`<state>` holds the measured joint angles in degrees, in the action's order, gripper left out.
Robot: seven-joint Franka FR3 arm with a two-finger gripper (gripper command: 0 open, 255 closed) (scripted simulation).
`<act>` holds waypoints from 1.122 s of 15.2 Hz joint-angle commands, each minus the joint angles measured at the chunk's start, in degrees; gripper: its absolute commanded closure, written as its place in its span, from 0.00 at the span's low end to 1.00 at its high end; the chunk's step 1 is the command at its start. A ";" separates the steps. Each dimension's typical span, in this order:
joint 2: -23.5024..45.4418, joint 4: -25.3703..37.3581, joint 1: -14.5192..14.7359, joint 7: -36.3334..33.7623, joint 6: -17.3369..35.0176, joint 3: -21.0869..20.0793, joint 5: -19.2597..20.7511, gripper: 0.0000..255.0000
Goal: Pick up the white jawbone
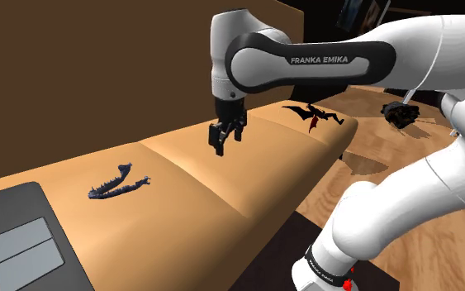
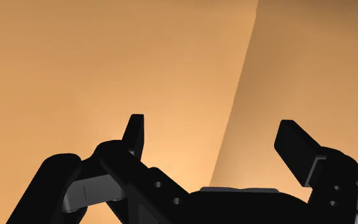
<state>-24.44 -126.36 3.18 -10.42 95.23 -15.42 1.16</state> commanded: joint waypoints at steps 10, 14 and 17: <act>22.15 18.40 2.96 -13.97 0.82 -9.31 3.05 0.00; 31.55 27.55 5.39 -19.04 -0.63 -11.47 6.26 0.00; 39.04 35.61 8.13 -22.45 -2.56 -12.35 9.06 0.00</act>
<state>12.21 -93.37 10.25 -31.35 93.38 -27.31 9.39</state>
